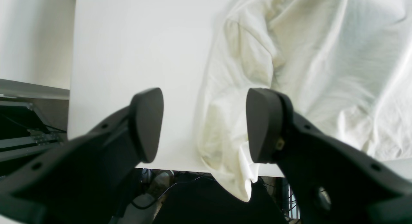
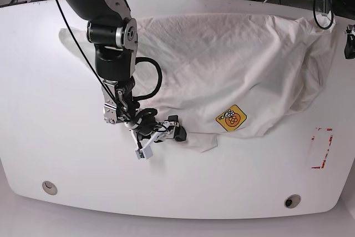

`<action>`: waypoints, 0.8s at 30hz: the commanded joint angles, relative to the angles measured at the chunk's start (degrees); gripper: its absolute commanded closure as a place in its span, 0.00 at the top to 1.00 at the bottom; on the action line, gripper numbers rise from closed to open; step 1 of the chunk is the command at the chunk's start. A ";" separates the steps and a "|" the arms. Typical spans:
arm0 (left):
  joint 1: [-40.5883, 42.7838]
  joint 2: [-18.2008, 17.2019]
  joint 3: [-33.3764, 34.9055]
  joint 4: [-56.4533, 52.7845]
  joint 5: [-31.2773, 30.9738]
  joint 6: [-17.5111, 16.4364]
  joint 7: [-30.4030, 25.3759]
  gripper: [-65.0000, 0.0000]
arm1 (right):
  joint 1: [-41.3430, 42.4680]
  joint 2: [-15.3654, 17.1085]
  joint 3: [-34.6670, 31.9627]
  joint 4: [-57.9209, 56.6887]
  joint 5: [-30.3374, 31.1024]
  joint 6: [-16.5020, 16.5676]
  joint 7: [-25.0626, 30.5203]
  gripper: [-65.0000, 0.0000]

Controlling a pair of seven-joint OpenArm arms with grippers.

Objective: Layout the t-shirt on the table in an organized manner, then fold the t-shirt properly
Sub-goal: 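Adjust the right gripper's grip on the hem fabric near the yellow patch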

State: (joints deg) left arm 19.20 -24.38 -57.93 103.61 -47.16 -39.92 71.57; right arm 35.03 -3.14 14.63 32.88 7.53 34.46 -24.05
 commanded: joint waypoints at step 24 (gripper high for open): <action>1.41 -1.33 -0.05 0.96 -0.54 -0.08 -0.85 0.58 | 6.16 -0.86 0.09 0.30 -0.63 -0.30 -1.66 0.28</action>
State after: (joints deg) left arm 20.62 -24.34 -57.65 103.61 -47.16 -39.94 71.57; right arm 38.79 -3.97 14.70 32.23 5.91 33.50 -27.03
